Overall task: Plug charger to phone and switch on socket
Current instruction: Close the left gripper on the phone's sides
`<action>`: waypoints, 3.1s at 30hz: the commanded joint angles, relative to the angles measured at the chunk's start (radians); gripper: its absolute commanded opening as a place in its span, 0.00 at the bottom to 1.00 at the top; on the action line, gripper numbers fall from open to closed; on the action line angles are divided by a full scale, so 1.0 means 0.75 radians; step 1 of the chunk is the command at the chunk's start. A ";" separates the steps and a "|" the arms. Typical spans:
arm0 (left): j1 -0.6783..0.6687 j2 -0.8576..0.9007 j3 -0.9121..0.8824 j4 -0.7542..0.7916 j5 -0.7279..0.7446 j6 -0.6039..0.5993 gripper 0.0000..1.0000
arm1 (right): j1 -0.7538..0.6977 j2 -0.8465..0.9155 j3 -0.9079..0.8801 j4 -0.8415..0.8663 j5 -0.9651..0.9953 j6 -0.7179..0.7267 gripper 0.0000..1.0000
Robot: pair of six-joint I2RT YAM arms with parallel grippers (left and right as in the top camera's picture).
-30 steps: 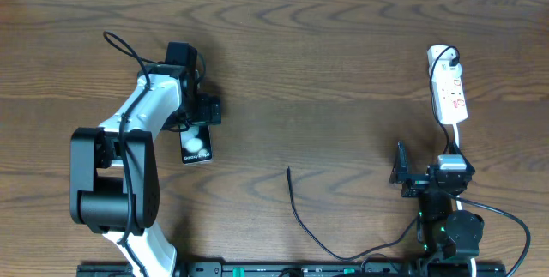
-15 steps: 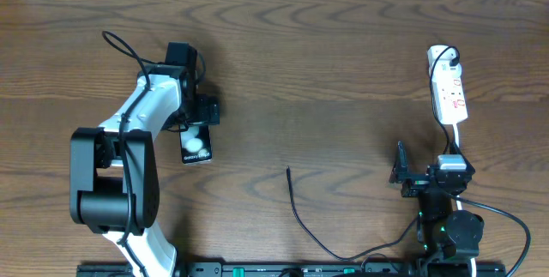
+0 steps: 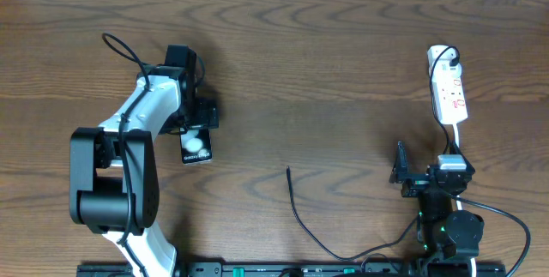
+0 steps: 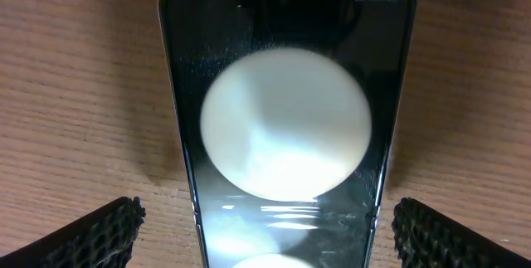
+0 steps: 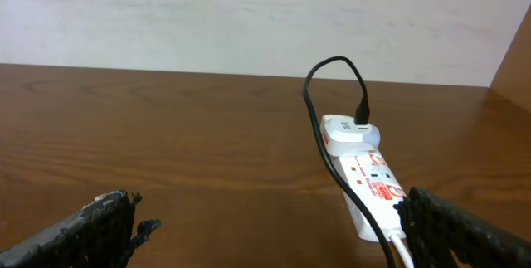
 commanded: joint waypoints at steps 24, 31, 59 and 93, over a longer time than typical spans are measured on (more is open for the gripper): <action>0.006 0.030 -0.013 0.012 0.010 -0.022 0.98 | 0.015 -0.009 -0.002 -0.006 0.006 0.014 0.99; 0.006 0.060 -0.013 0.007 0.013 -0.022 0.98 | 0.015 -0.009 -0.002 -0.006 0.006 0.014 0.99; 0.006 0.082 -0.074 0.049 0.062 -0.021 0.98 | 0.015 -0.009 -0.002 -0.006 0.006 0.014 0.99; 0.006 0.082 -0.095 0.036 0.063 -0.020 0.98 | 0.015 -0.009 -0.002 -0.006 0.006 0.014 0.99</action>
